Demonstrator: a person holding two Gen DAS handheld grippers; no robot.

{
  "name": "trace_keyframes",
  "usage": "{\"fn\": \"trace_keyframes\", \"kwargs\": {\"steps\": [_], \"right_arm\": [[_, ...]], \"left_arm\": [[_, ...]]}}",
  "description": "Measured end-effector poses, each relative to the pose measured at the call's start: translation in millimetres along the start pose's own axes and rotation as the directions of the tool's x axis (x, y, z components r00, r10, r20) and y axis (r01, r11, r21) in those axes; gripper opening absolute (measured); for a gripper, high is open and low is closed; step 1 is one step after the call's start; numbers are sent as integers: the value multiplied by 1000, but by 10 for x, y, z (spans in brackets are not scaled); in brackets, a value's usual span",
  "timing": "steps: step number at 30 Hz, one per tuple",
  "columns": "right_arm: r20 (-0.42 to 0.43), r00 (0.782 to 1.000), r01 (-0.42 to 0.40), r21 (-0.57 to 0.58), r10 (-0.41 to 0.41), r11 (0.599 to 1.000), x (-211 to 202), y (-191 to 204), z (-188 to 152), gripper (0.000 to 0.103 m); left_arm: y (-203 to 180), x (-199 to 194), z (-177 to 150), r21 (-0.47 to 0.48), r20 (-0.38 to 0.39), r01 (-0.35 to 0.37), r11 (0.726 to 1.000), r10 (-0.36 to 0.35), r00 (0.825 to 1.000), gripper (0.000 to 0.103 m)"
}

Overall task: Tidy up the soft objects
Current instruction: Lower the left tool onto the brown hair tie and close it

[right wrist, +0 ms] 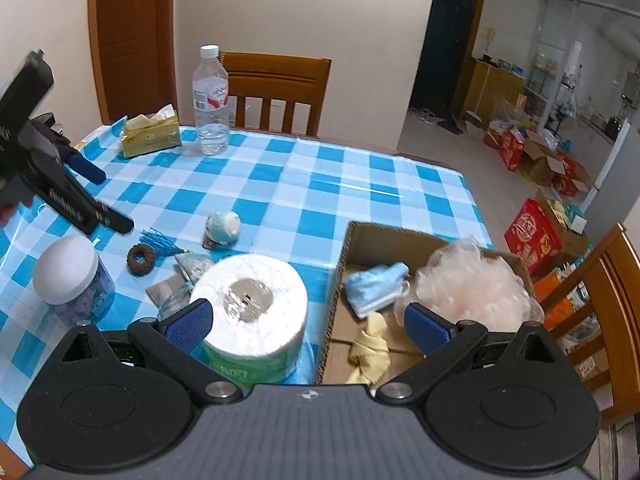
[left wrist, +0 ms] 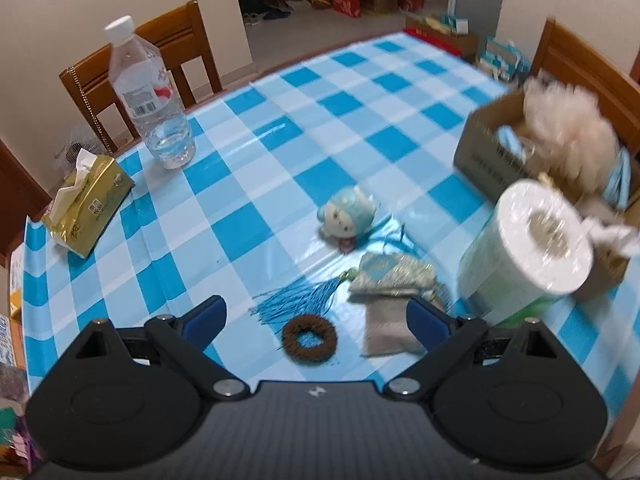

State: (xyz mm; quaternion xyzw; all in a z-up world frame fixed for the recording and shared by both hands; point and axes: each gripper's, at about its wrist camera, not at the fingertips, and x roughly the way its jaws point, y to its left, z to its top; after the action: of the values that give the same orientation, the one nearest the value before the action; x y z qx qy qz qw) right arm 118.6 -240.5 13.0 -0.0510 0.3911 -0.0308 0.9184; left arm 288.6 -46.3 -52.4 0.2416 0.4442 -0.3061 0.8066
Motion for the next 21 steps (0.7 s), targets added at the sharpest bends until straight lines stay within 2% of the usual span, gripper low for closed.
{"fn": "trace_keyframes", "kwargs": {"steps": [3, 8, 10, 17, 21], "right_arm": [[4, 1000, -6, -7, 6, 1000, 39, 31, 49, 103], [12, 1000, -10, -11, 10, 1000, 84, 38, 109, 103], [15, 1000, -14, -13, 15, 1000, 108, 38, 142, 103], [20, 999, -30, -33, 31, 999, 182, 47, 211, 103], [-3, 999, -52, -40, 52, 998, 278, 67, 260, 103]], "left_arm": [[-23, 131, -10, 28, -32, 3, 1000, -2, 999, 95], [-39, 370, -20, 50, -94, 30, 998, -25, 995, 83], [-42, 477, -45, 52, -129, 37, 998, -30, 991, 72], [-16, 726, -86, 43, -188, 62, 997, -53, 981, 70], [11, 813, -83, 35, -211, 61, 998, -52, 976, 61]]}}
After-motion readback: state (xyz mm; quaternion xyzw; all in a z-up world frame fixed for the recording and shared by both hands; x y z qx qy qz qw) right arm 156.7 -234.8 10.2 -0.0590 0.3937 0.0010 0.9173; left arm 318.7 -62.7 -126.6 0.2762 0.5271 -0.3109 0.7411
